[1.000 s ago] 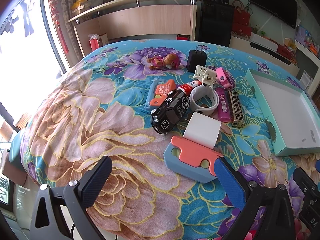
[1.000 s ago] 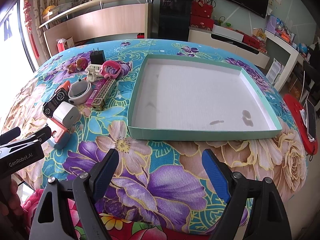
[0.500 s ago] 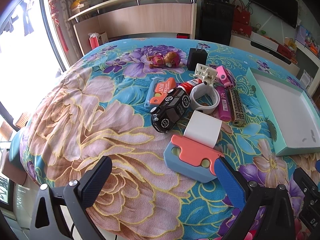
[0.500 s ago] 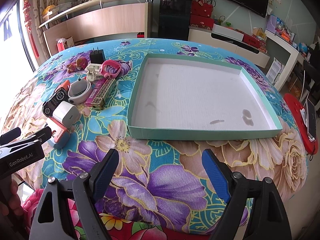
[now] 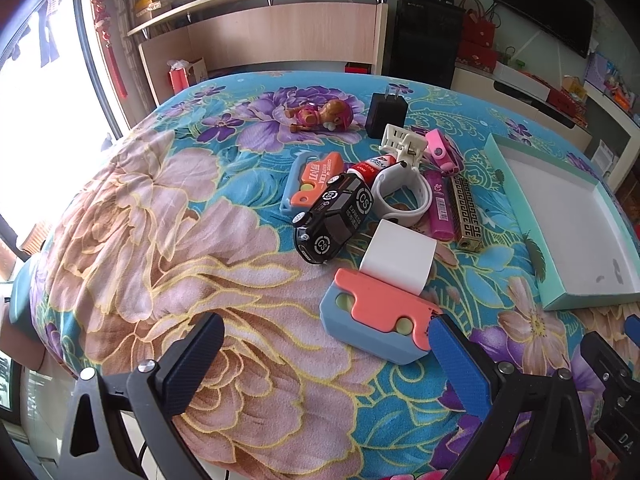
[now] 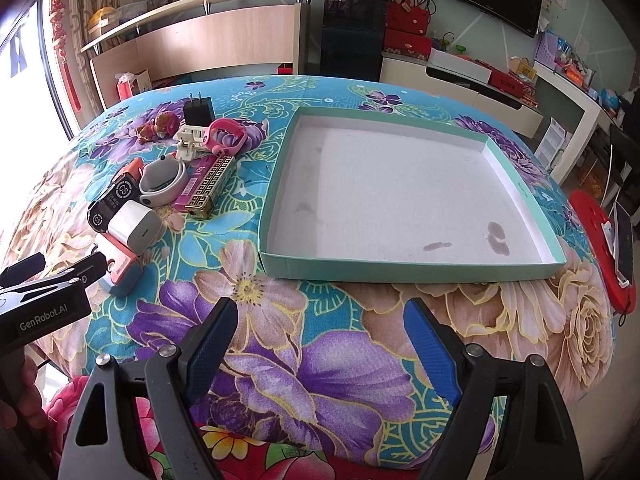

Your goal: Organize rigid objects

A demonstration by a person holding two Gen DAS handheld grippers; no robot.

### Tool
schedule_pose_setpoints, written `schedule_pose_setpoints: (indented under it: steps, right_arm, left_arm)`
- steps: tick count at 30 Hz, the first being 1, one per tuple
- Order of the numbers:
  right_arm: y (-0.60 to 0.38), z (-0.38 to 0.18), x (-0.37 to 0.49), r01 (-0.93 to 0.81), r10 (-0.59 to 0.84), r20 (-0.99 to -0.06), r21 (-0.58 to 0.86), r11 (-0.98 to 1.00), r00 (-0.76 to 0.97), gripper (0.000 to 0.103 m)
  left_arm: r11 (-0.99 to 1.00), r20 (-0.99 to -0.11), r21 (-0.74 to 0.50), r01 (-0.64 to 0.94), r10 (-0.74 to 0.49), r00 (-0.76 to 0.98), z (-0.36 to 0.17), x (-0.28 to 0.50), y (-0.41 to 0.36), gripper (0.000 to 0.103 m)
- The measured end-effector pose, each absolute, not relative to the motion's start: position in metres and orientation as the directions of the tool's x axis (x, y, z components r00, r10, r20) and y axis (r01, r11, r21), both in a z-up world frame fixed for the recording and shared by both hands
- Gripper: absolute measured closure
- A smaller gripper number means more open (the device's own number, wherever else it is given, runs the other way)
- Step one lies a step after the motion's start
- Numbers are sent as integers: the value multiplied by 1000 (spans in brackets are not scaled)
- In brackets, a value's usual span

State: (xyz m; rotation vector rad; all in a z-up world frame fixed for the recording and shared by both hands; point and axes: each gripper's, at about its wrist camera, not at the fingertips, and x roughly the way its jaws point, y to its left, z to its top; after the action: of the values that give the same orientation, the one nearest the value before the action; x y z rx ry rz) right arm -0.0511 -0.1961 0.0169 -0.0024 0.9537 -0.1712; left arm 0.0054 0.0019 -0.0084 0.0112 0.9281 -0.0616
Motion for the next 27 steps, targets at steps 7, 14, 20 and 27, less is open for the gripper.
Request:
schedule_pose_setpoints:
  steps: [7,14,20,27]
  right_arm:
    - [-197,21,-41,136,-134,-818,-68,988,560,17]
    - [-191,17,-30,110,-119,-834,-71,991,539,17]
    - [-184,20,-21,84,-106,-836,-72,994,538,17]
    - [-168,23,-5,37,-75,-839,-66,997,539,17]
  left_arm:
    - [988,-867,-5,156,-82,491,-21,17,-6,0]
    - [960,-871,49,274,-93,483,-24,18,-23,0]
    - [951,-861,41,307,-122,493,-25,23,-23,11]
    - [938,-853,-4,345,-183,488,-27,27,-16,29]
